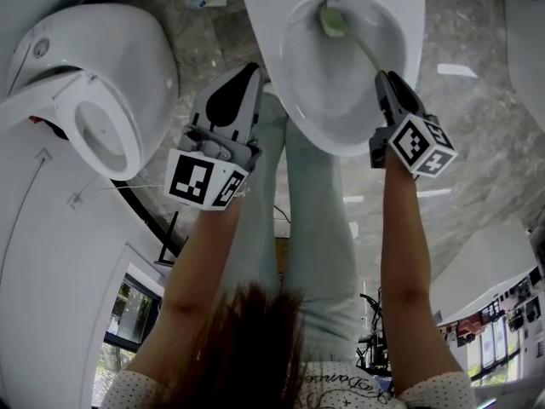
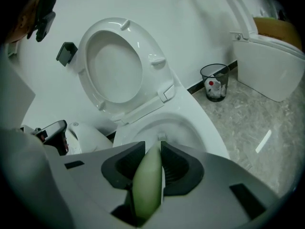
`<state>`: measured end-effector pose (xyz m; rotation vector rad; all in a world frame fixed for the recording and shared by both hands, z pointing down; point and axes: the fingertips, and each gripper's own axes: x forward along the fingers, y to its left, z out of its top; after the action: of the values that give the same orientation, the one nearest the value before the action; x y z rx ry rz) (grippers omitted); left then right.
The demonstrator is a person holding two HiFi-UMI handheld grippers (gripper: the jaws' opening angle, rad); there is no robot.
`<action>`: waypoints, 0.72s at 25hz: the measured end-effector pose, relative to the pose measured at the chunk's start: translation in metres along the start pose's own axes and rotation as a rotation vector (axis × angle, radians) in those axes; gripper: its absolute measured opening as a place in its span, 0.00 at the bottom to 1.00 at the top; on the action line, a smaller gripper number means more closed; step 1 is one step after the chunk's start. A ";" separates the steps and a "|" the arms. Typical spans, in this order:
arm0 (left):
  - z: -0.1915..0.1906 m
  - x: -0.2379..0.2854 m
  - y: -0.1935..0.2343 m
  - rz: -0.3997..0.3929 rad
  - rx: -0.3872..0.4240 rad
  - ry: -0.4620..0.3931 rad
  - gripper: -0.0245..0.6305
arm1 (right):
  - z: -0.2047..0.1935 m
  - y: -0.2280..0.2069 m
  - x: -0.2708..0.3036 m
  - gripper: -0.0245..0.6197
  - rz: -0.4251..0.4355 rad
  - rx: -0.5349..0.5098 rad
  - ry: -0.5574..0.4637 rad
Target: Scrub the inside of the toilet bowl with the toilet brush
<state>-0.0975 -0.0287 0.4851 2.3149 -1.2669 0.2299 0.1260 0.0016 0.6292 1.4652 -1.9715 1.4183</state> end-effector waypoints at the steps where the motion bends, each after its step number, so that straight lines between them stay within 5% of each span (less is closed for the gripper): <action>1: 0.000 0.000 -0.001 -0.003 0.000 0.002 0.04 | -0.001 0.000 0.001 0.22 0.004 0.019 -0.001; 18: -0.001 0.010 -0.005 -0.030 -0.002 0.023 0.04 | -0.012 0.007 0.010 0.22 0.063 0.101 0.075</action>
<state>-0.0875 -0.0329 0.4879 2.3211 -1.2196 0.2442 0.1122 0.0058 0.6387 1.3808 -1.9421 1.5976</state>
